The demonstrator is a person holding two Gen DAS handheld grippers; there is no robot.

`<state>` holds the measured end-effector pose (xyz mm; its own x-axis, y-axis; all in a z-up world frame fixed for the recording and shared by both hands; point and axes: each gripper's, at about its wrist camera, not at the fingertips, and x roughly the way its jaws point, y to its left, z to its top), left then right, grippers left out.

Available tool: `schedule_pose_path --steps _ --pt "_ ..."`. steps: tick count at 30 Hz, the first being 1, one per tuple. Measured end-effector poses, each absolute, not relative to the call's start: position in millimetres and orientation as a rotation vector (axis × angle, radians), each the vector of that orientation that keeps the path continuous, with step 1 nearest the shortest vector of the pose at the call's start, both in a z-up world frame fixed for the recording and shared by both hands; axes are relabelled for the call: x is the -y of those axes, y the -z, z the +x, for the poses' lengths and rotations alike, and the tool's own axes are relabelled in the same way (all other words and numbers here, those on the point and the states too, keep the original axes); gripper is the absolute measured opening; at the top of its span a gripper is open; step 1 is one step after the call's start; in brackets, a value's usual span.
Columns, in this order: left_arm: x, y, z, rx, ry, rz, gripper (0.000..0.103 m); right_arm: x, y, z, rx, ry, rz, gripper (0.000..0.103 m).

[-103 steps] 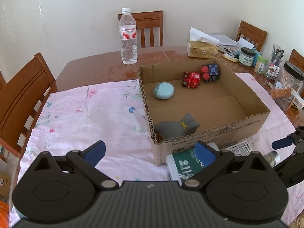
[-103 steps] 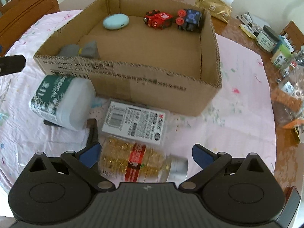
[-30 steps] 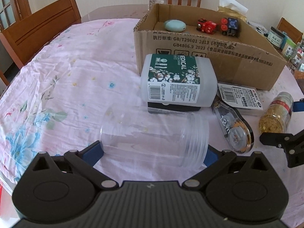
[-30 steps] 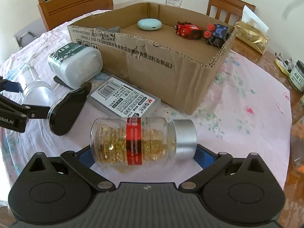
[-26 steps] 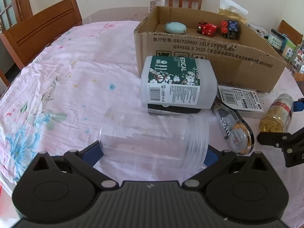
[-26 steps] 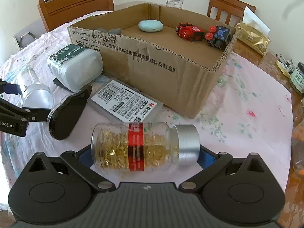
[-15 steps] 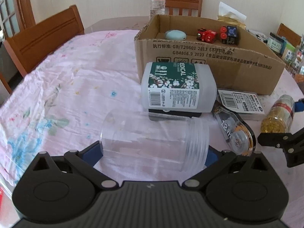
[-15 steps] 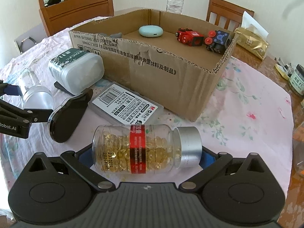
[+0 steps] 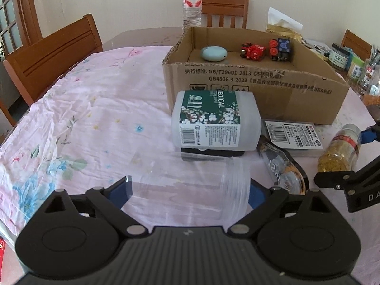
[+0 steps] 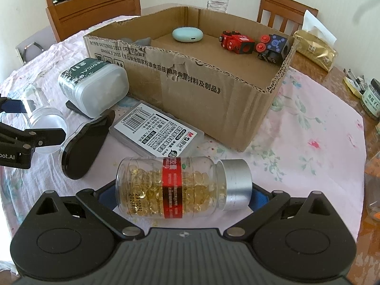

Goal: Organize rigid objects
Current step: 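Grasp the gold capsule jar with right gripper while left gripper grasps the clear plastic jar, then carry the capsule jar and clear jar into the box and open both grippers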

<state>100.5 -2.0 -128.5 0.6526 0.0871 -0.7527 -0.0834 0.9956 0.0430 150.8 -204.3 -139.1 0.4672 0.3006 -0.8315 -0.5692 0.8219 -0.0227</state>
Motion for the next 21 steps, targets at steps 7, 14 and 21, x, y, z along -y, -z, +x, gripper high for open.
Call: schedule_pose_path --steps 7,14,21 --pt "1.5 128.8 100.7 -0.856 -0.091 0.004 0.095 205.7 129.4 147.8 -0.92 -0.558 -0.306 0.103" --pt "0.4 128.2 103.4 -0.871 -0.086 0.004 0.095 204.5 127.8 150.4 -0.924 -0.543 -0.316 0.096" --pt "-2.0 121.8 106.3 -0.901 -0.062 0.019 0.095 205.9 123.9 150.2 -0.968 -0.54 -0.297 0.096"
